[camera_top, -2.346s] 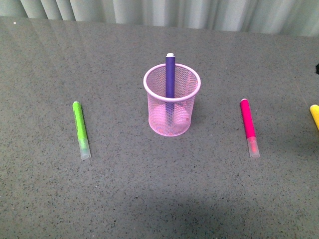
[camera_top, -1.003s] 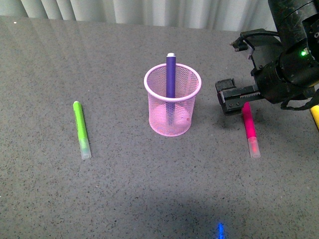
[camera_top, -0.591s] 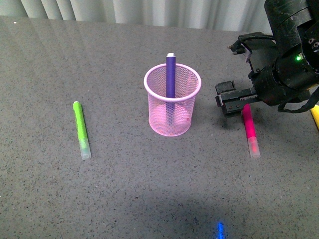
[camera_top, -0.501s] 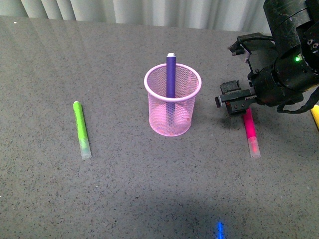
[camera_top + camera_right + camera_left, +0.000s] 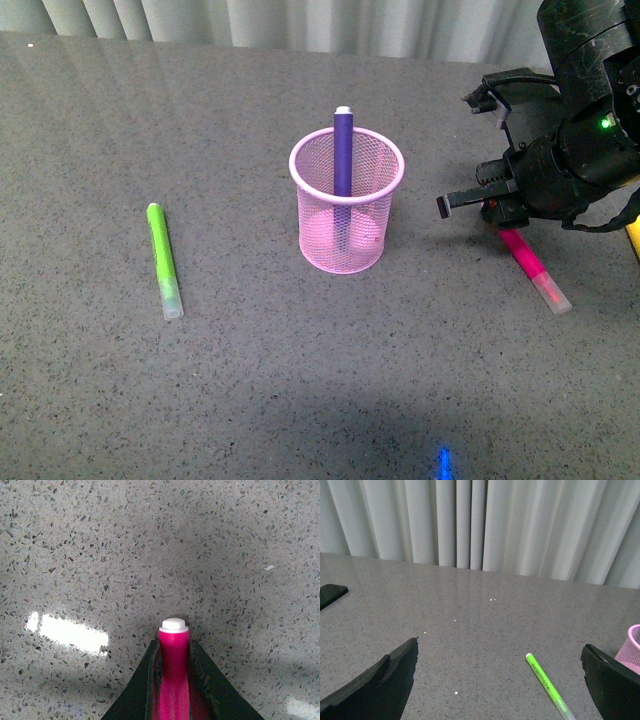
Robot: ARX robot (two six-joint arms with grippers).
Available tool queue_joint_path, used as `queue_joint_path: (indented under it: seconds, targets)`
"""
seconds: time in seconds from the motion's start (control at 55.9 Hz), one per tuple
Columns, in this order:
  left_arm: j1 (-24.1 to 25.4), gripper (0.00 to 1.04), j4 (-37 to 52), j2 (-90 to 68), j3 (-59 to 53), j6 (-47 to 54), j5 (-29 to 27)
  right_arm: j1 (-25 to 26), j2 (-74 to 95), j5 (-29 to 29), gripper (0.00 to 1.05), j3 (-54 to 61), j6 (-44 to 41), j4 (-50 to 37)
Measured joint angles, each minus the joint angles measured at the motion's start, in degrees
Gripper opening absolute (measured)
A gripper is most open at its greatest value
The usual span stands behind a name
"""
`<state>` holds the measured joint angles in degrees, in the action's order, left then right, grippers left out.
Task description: Insert purple and pink pens into pink cup
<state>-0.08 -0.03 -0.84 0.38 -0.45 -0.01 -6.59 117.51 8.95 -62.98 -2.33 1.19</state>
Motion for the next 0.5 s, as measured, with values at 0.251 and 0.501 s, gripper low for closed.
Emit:
queue_joint_path:
  seconds: [0.251,0.501]
  targets:
    - [0.0,0.97,0.0,0.0,0.0,0.0,0.0,0.6,-8.5,-3.7,0.08,2.9,3.4,-0.8]
    - [0.0,0.97,0.0,0.0,0.0,0.0,0.0,0.5,-22.6,-5.4,0.08,2.9,10.1,0.0]
